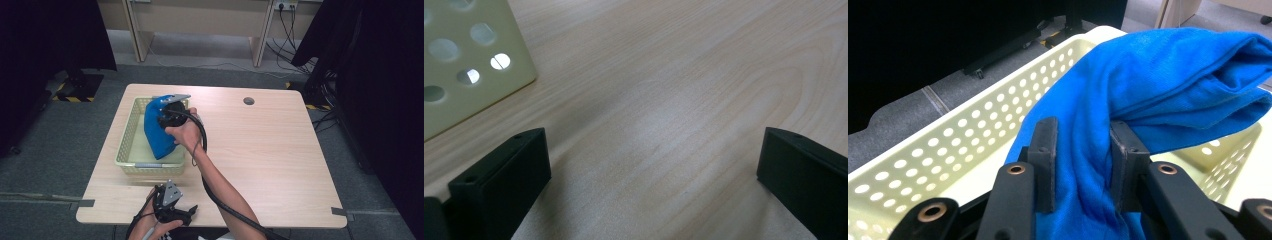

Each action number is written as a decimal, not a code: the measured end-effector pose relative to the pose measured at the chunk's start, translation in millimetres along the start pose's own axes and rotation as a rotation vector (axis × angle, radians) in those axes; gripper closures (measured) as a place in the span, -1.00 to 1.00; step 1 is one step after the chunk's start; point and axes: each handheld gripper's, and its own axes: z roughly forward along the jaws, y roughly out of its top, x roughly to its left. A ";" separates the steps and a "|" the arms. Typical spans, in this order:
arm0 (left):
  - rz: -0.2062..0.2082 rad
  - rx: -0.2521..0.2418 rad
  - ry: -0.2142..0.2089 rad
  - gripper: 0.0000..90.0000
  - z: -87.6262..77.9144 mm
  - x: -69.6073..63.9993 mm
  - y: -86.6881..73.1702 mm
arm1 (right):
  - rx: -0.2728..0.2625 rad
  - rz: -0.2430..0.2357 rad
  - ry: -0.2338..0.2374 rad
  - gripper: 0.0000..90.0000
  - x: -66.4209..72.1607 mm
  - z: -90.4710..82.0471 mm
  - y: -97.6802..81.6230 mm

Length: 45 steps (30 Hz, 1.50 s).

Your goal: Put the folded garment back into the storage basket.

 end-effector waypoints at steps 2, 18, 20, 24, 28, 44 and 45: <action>0.000 0.000 0.000 -1.00 0.0 0.0 0.0 | 0.003 -0.004 -0.003 0.52 0.4 0.7 0.2; 0.000 -0.001 -0.002 -1.00 0.1 -0.1 0.0 | 0.052 0.032 0.000 0.43 -1.2 17.9 -11.8; -0.001 0.000 -0.002 -1.00 0.1 -0.1 0.1 | 0.070 0.035 0.006 0.38 -2.2 19.5 -14.0; 0.000 0.000 -0.001 -1.00 0.2 -0.2 0.2 | 0.068 0.067 0.001 0.15 -4.5 18.7 -14.0; 0.000 0.000 -0.002 -1.00 0.3 -0.2 0.2 | 0.067 0.072 0.005 0.07 -4.3 14.5 -11.0; 0.000 0.000 -0.002 -1.00 0.5 -0.3 0.3 | 0.070 0.083 -0.017 -0.22 -19.9 4.1 -16.6; 0.000 0.000 -0.002 -1.00 0.5 -0.3 0.3 | 0.069 0.083 -0.018 -0.23 -21.0 3.1 -17.1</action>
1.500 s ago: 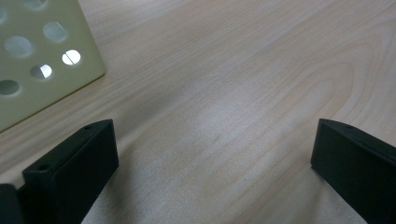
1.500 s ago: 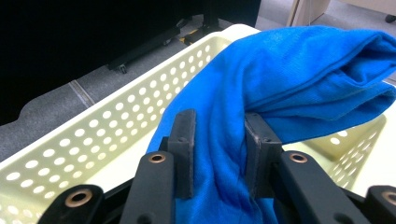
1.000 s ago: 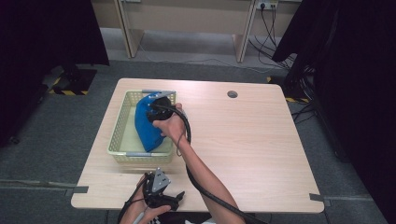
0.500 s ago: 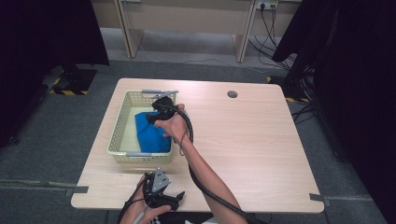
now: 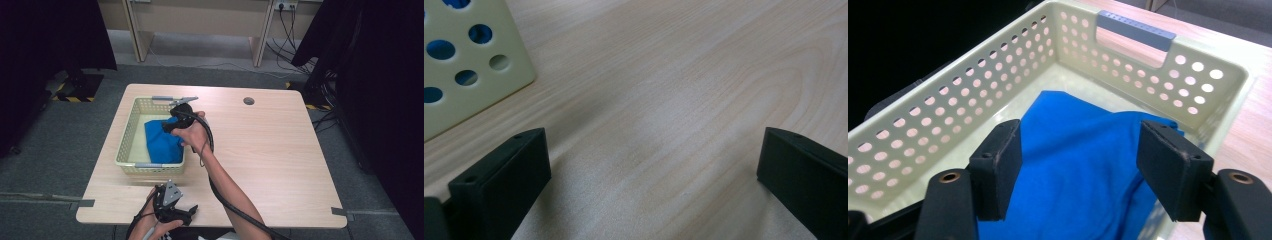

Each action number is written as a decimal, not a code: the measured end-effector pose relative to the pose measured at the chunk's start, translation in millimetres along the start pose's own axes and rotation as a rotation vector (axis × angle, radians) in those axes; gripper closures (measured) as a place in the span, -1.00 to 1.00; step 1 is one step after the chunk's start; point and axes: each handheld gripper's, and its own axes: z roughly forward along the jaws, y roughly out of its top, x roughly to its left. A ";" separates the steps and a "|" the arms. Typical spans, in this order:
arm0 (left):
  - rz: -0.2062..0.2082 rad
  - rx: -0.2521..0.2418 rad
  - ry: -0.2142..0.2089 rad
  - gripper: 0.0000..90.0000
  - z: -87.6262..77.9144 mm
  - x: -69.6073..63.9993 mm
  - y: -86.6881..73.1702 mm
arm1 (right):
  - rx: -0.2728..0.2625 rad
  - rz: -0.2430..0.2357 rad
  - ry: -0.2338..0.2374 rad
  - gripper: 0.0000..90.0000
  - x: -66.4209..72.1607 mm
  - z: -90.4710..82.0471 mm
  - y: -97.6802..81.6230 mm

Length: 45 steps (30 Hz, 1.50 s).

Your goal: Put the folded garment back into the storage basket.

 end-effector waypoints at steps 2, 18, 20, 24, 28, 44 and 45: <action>0.001 0.000 0.000 -1.00 0.0 0.1 0.0 | 0.002 -0.001 0.002 -0.27 -2.0 -2.1 -1.0; -0.001 -0.002 0.000 -1.00 0.3 -0.1 0.0 | -0.032 -0.012 0.015 -0.57 -23.5 -30.8 -15.1; -0.001 -0.001 0.000 -1.00 0.3 -0.1 0.1 | -0.035 -0.013 0.017 -0.59 -25.6 -34.6 -17.0; -0.001 -0.002 0.000 -1.00 0.3 -0.1 0.0 | -0.046 -0.006 0.020 -0.64 -30.3 -43.9 -20.8; -0.001 -0.002 0.000 -1.00 0.3 -0.1 0.0 | -0.061 -0.012 0.024 -0.66 -35.0 -53.5 -25.2; -0.003 -0.004 0.001 -1.00 0.5 -0.2 -0.1 | -0.102 -0.026 0.037 -0.67 -48.3 -85.5 -43.7; -0.003 -0.004 0.001 -1.00 0.5 -0.3 -0.1 | -0.103 -0.027 0.038 -0.67 -48.7 -87.0 -45.0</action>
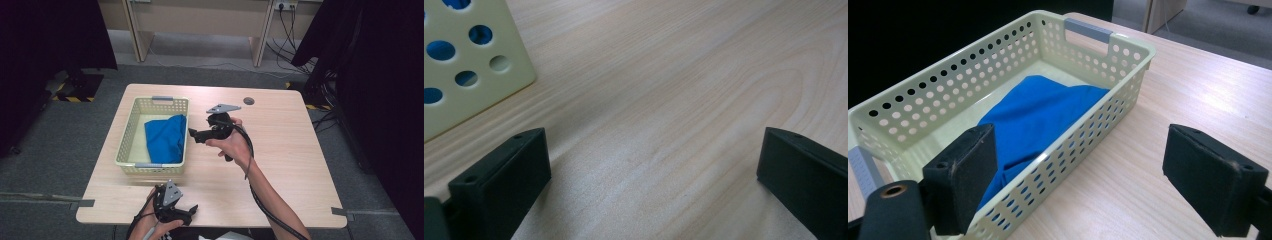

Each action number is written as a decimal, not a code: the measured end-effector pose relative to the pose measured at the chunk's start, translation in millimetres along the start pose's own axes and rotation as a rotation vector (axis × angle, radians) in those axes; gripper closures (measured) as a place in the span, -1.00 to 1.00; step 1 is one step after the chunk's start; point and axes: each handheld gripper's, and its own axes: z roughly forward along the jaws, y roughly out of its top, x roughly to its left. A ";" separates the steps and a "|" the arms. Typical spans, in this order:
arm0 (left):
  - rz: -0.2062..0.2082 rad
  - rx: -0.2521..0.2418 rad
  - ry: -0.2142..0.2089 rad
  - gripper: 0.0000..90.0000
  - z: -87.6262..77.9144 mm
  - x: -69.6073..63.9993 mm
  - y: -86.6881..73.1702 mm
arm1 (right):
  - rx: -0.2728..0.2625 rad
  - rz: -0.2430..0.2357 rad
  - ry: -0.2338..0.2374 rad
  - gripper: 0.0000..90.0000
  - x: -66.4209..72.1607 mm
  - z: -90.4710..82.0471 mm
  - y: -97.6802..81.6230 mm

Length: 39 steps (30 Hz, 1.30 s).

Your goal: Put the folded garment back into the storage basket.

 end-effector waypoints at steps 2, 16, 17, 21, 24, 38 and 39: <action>0.000 0.000 0.000 -1.00 0.0 0.0 0.0 | -0.005 -0.002 0.002 -0.67 -0.6 -3.4 -2.3; 0.000 -0.002 0.000 -1.00 0.1 0.0 -0.1 | -0.010 -0.001 0.011 -0.67 -8.7 -22.4 -25.6; 0.000 -0.002 0.001 -1.00 0.2 0.1 -0.2 | -0.010 -0.003 0.010 -0.67 -9.6 -23.9 -27.4; -0.001 -0.002 0.001 -1.00 0.2 0.0 -0.1 | -0.012 -0.002 0.005 -0.67 -13.1 -30.0 -34.1; -0.001 -0.003 0.001 -1.00 0.3 0.0 -0.1 | -0.012 -0.003 0.004 -0.68 -15.2 -33.9 -38.9; -0.001 -0.003 0.002 -1.00 0.2 0.0 -0.2 | -0.020 0.004 -0.004 -0.68 -22.6 -46.9 -62.2; -0.001 -0.003 0.002 -1.00 0.3 0.0 -0.2 | -0.019 0.008 -0.005 -0.68 -22.7 -47.4 -63.6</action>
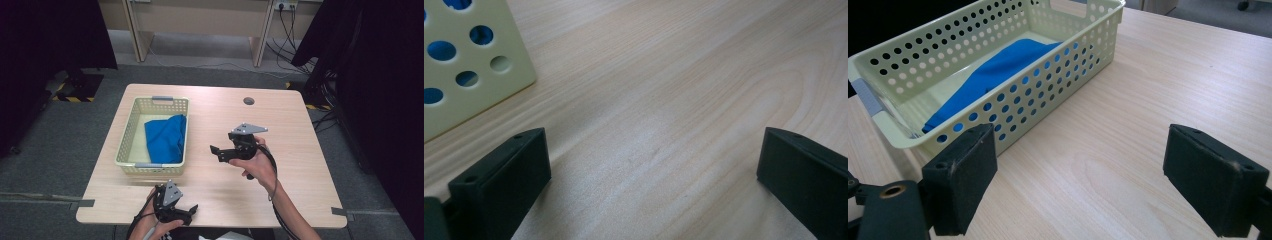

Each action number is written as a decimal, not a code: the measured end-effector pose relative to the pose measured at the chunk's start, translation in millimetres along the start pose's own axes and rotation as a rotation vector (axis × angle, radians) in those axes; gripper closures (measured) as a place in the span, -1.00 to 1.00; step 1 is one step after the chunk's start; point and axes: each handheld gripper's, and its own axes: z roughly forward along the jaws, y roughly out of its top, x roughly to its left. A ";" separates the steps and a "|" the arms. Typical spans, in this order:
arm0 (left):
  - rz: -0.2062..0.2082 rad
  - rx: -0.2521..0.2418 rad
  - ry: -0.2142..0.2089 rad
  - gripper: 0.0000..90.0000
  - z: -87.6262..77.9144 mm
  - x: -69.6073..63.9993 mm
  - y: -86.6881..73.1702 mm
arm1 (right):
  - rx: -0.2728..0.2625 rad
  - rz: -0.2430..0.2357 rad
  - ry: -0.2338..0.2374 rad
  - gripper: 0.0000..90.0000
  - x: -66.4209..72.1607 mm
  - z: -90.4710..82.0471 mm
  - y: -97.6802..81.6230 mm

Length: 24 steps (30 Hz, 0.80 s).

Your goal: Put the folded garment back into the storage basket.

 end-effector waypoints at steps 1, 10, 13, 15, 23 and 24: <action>0.000 0.000 0.000 -1.00 0.0 0.0 0.0 | -0.002 0.000 -0.001 -0.68 -0.4 -0.6 -1.3; 0.000 -0.001 0.000 -1.00 0.0 0.0 -0.1 | -0.012 0.000 -0.005 -0.69 -2.6 -7.9 -11.8; 0.000 -0.001 0.000 -1.00 0.0 -0.1 -0.1 | -0.016 0.002 -0.004 -0.69 -3.2 -11.0 -15.5; 0.000 -0.002 0.001 -1.00 0.0 -0.1 -0.2 | -0.019 0.002 -0.004 -0.69 -3.6 -13.5 -18.6; -0.001 -0.002 0.001 -1.00 0.0 -0.1 -0.2 | -0.022 0.002 -0.001 -0.69 -2.5 -20.0 -31.2; -0.001 -0.002 0.001 -1.00 0.0 -0.1 -0.2 | -0.021 0.002 0.000 -0.69 -2.4 -20.3 -32.5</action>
